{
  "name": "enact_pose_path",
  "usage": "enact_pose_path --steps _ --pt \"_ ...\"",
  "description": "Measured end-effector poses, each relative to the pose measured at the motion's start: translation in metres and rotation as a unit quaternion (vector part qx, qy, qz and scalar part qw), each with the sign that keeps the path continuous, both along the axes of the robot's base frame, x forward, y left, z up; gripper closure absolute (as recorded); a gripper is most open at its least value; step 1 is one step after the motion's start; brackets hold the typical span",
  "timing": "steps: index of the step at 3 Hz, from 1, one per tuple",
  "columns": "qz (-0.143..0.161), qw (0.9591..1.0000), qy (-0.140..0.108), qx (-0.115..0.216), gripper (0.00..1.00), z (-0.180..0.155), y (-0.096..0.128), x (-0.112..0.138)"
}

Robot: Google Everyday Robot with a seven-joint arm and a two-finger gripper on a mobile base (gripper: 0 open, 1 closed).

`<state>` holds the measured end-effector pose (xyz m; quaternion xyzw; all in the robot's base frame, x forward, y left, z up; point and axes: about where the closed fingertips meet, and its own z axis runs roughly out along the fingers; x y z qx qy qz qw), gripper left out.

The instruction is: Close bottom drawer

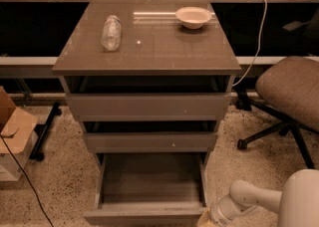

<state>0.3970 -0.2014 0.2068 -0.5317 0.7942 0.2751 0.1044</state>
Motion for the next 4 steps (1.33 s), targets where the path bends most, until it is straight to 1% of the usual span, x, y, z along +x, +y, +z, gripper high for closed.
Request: enact_pose_path --steps 1,2,3,4 --pt "-0.022 0.9991 0.01 0.034 1.0 -0.04 0.004 0.01" --pt "-0.022 0.9991 0.01 0.034 1.0 -0.041 0.004 0.01" --pt "-0.016 0.9988 -0.027 0.037 1.0 -0.044 0.021 0.026" --pt "-0.007 0.9967 -0.069 0.043 1.0 -0.046 0.041 0.05"
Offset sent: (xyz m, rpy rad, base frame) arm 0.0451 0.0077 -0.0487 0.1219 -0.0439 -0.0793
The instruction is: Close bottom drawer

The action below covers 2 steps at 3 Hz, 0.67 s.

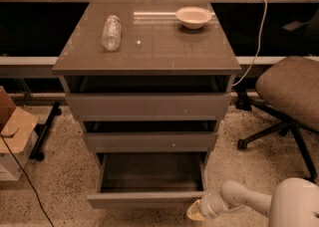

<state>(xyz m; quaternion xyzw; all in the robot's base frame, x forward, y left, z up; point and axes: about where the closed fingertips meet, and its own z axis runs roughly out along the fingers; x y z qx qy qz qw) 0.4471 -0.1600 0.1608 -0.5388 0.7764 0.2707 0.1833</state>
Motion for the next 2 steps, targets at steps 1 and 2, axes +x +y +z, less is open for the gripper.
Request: enact_pose_path --steps 1,2 --pt "0.004 0.9976 -0.067 0.015 1.0 0.0 0.0295 0.0509" --pt "0.004 0.9976 -0.067 0.015 1.0 -0.0001 0.0296 0.051"
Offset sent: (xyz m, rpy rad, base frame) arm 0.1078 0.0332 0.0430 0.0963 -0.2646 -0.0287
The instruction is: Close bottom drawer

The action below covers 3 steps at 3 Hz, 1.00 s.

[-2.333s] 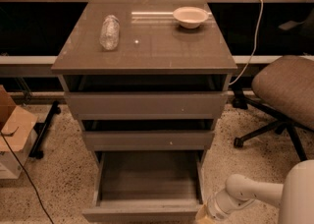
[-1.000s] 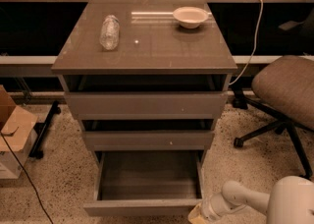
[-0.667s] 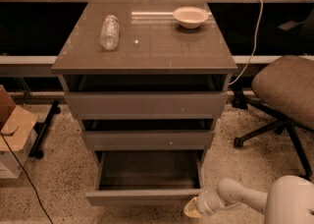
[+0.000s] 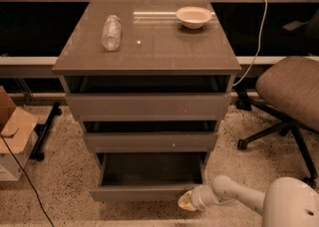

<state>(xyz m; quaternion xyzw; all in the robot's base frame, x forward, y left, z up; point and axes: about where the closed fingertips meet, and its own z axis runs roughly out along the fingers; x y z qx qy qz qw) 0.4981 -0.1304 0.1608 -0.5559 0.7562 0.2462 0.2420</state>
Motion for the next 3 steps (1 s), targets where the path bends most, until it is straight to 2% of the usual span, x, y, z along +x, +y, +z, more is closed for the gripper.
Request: enact_pose_path --steps 2,3 --pt "0.02 0.9981 -0.059 -0.002 1.0 -0.01 0.018 0.031" --pt "0.027 0.9956 -0.09 -0.002 1.0 -0.01 0.022 0.054"
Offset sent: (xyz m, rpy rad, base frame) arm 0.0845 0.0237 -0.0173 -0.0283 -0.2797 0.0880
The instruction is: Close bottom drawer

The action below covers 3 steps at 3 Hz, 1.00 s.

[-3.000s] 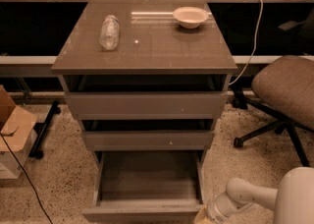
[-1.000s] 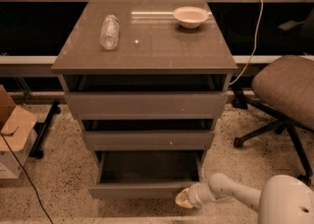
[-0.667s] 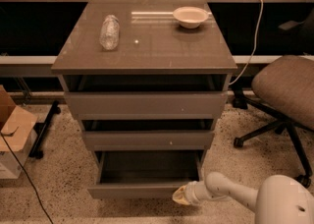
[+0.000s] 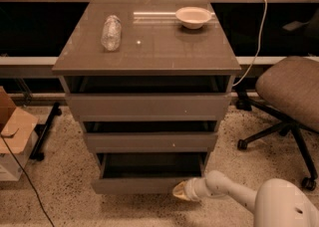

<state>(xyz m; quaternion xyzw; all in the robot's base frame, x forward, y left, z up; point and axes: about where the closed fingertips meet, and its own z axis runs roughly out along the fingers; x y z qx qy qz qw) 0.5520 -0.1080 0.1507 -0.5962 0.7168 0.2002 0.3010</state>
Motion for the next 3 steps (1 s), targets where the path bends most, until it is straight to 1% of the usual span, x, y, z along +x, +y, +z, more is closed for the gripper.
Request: enact_pose_path --steps 1,2,3 --pt "0.005 0.9996 -0.027 0.003 1.0 0.001 0.005 0.019" --pt "0.015 0.9983 -0.055 0.005 1.0 0.003 0.015 0.039" --pt "0.02 0.9964 -0.082 0.009 0.82 0.009 0.024 0.054"
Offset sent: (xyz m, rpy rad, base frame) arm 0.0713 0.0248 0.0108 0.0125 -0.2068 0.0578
